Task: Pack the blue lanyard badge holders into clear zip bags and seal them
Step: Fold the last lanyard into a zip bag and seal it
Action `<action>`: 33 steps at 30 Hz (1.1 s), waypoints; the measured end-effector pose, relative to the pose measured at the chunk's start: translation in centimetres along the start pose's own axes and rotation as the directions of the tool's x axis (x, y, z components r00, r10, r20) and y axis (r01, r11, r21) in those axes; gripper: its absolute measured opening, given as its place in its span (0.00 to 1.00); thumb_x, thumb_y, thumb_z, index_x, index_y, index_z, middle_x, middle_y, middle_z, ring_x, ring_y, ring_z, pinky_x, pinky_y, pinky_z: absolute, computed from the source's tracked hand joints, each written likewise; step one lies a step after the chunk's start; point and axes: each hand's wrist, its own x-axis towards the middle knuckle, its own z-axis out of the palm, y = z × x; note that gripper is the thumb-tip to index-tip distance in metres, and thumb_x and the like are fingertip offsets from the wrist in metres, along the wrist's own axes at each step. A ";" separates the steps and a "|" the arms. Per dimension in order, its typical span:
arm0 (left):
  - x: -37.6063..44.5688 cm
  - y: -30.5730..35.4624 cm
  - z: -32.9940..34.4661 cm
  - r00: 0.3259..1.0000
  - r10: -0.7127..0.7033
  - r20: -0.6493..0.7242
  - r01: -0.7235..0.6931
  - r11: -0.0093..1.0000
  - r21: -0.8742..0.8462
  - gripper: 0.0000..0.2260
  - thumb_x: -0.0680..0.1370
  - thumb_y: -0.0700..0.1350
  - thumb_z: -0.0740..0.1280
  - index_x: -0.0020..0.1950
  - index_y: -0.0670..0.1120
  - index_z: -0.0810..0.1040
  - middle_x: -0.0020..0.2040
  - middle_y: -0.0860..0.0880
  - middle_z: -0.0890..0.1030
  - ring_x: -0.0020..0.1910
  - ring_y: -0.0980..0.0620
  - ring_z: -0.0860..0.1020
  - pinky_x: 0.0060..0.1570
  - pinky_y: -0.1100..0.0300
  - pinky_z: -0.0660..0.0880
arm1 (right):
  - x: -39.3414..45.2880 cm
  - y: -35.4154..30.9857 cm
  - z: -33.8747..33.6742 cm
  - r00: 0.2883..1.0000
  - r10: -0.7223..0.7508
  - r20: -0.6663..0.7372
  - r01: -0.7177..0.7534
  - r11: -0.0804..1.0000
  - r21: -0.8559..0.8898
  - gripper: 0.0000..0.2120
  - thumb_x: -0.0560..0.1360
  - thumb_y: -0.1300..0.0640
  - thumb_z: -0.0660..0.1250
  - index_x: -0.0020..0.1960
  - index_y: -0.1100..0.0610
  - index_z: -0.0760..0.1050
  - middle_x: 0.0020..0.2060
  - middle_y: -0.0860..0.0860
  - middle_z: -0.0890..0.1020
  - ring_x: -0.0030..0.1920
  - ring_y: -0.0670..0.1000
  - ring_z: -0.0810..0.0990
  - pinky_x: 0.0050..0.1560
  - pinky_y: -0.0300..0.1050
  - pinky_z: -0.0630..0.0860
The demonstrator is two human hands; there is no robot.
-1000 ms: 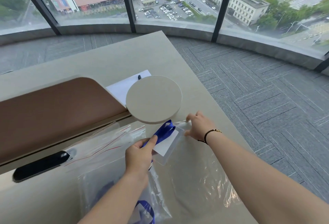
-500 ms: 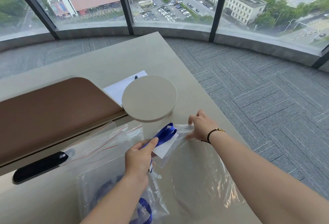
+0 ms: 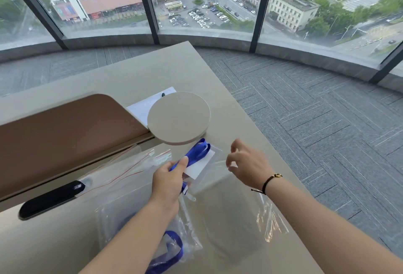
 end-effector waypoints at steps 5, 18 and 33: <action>-2.5 1.6 0.3 0.995 -0.022 0.101 0.034 0.993 -0.113 0.12 0.80 0.46 0.69 0.54 0.37 0.80 0.38 0.40 0.75 0.36 0.43 0.75 0.43 0.48 0.73 | -4.1 -1.9 -1.1 0.984 -0.097 -0.150 0.094 0.995 -0.022 0.04 0.73 0.52 0.71 0.40 0.48 0.81 0.44 0.48 0.73 0.33 0.51 0.70 0.30 0.42 0.62; -10.8 6.5 -4.6 0.971 -0.036 0.238 0.109 0.948 -0.300 0.09 0.80 0.45 0.69 0.56 0.41 0.82 0.39 0.45 0.85 0.42 0.45 0.84 0.57 0.36 0.78 | -10.8 -9.9 -9.1 0.906 -0.355 -0.233 0.355 0.934 -0.040 0.05 0.75 0.53 0.66 0.42 0.49 0.79 0.46 0.46 0.76 0.43 0.50 0.75 0.41 0.42 0.73; -18.8 10.6 -24.2 0.972 -0.008 0.235 0.131 0.846 -0.516 0.10 0.83 0.48 0.64 0.56 0.45 0.83 0.49 0.49 0.84 0.48 0.49 0.81 0.58 0.29 0.74 | -14.8 -31.3 -12.1 0.757 -0.652 -0.029 0.653 0.757 0.012 0.04 0.77 0.52 0.65 0.47 0.46 0.78 0.46 0.44 0.81 0.45 0.48 0.73 0.47 0.42 0.71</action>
